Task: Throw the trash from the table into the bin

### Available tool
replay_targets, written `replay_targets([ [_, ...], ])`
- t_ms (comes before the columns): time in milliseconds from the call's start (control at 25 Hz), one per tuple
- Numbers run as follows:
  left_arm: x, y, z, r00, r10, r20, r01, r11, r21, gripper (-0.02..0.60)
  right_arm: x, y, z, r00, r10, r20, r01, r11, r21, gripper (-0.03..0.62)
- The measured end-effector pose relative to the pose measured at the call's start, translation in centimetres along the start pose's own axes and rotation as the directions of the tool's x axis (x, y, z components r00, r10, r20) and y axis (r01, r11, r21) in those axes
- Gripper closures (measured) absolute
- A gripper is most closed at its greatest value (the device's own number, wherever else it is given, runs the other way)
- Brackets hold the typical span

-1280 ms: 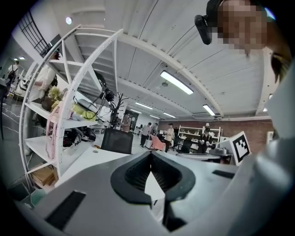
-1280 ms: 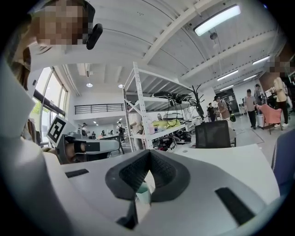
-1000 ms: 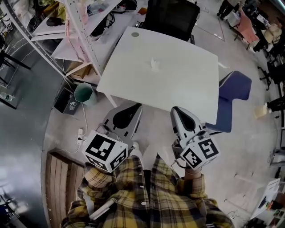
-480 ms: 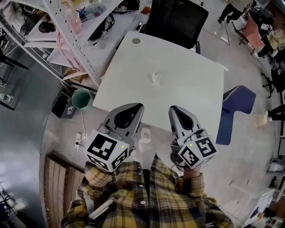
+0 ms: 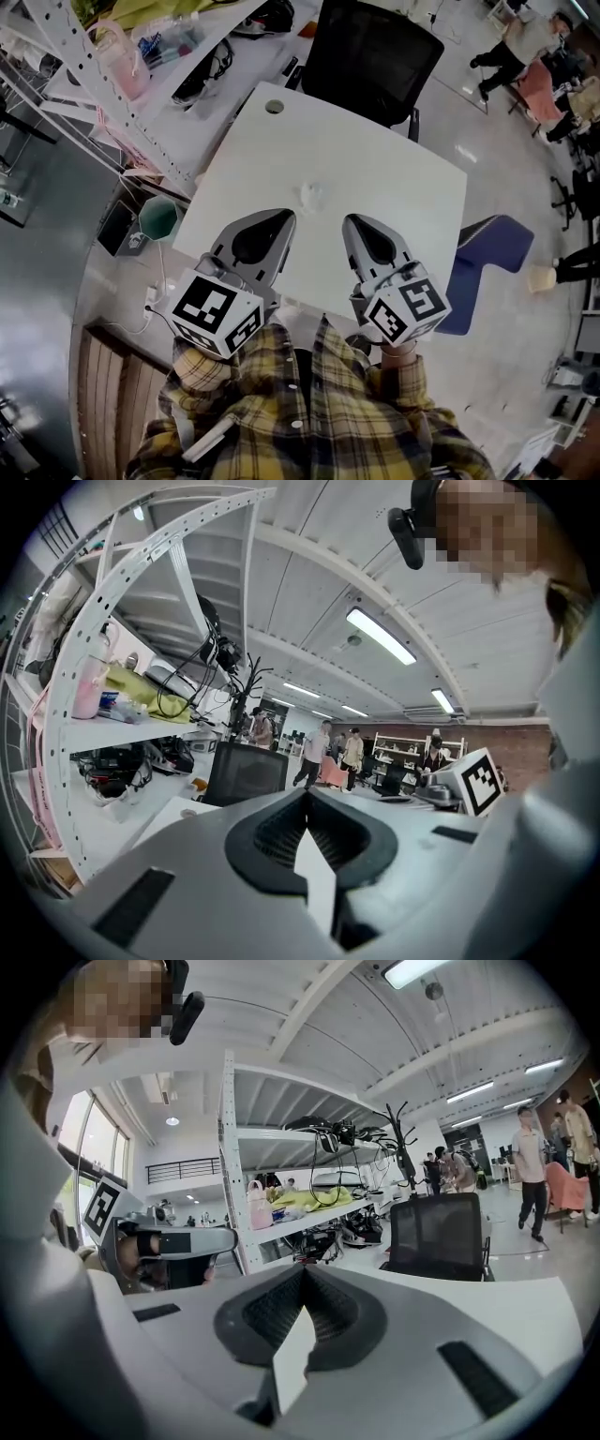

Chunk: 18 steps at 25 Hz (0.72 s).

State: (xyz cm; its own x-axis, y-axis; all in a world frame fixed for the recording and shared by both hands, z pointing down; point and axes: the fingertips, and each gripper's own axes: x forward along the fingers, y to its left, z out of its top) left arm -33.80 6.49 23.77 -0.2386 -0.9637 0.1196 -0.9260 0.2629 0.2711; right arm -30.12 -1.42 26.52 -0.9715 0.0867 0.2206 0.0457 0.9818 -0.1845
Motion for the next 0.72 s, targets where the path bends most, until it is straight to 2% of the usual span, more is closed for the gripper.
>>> replay_targets([
  [240, 2.6, 0.9, 0.1, 1.0, 0.004, -0.019, -0.004, 1.0, -0.002, 0.572, 1.8, -1.8, 0.2, 1.0, 0.016, -0.012, -0.016, 1.0, -0.01, 0.595],
  [520, 5.0, 2.3, 0.6, 0.999, -0.031, -0.035, 0.031, 0.999, -0.014, 0.572, 4.2, -3.0, 0.5, 1.0, 0.007, -0.016, -0.007, 1.0, -0.01, 0.595],
  [720, 5.9, 3.4, 0.4, 0.998, -0.037, -0.048, 0.036, 0.999, -0.018, 0.572, 5.8, -3.9, -0.8, 0.999, -0.002, -0.045, 0.003, 1.0, 0.018, 0.594],
])
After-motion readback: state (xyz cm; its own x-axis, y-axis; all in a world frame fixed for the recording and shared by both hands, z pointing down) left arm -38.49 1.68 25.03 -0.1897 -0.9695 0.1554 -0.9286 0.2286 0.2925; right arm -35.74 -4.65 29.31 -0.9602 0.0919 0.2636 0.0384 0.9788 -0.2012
